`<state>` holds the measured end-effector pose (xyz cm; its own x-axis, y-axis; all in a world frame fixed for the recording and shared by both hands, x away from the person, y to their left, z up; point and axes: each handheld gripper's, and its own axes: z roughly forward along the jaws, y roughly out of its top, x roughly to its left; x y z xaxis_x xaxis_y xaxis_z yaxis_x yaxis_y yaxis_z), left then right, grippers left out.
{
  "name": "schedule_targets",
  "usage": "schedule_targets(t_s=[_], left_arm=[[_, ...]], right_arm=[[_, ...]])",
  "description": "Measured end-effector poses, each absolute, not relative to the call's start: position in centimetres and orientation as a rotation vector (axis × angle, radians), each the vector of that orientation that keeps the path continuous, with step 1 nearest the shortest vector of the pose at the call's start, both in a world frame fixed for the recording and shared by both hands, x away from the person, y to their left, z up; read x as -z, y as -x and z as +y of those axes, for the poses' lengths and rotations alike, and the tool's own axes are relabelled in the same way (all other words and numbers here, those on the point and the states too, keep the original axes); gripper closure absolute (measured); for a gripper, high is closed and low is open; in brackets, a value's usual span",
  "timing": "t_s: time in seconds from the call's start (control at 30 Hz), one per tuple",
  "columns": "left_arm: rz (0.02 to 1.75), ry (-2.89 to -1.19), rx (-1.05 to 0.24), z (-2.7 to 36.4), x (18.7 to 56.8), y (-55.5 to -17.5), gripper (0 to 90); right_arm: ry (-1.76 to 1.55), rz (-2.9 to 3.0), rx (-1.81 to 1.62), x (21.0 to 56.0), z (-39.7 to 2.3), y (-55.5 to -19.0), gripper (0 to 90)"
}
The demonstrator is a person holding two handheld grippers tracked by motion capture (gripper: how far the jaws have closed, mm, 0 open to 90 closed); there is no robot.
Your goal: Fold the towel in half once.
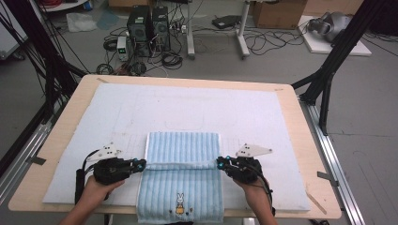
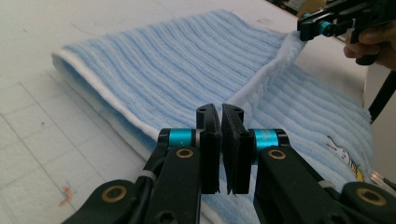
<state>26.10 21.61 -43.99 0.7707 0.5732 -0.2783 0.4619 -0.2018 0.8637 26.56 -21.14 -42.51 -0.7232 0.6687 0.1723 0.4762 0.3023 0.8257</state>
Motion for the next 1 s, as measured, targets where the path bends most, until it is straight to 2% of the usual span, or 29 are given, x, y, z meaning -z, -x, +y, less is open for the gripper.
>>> schedule_targets(t_s=[0.13, 0.17, 0.23, 0.37, 0.5, 1.0], left_arm=[[0.784, -1.854, -0.115, 21.6, 44.2, -25.9, 84.4], [0.787, -1.848, -0.116, 21.6, 44.1, -25.9, 81.4], [0.819, -1.831, -0.146, 21.7, 43.9, -26.2, 63.0], [0.873, -1.772, -0.211, 22.3, 43.1, -27.0, 49.8], [0.891, -1.742, -0.247, 22.8, 42.3, -28.2, 46.8], [1.061, -1.748, -0.29, 23.3, 42.8, -34.1, 44.3]], right_arm=[[-1.049, 2.388, -1.358, 42.9, -21.1, -26.1, 81.3], [-1.051, 2.389, -1.355, 42.9, -21.1, -26.1, 79.4], [-1.061, 2.383, -1.367, 42.8, -21.2, -26.1, 72.6], [-1.09, 2.322, -1.385, 42.1, -21.4, -26.5, 60.3], [-1.109, 2.254, -1.393, 41.5, -21.6, -27.5, 54.2], [-1.281, 2.182, -1.26, 42.1, -21.4, -33.1, 53.7]])
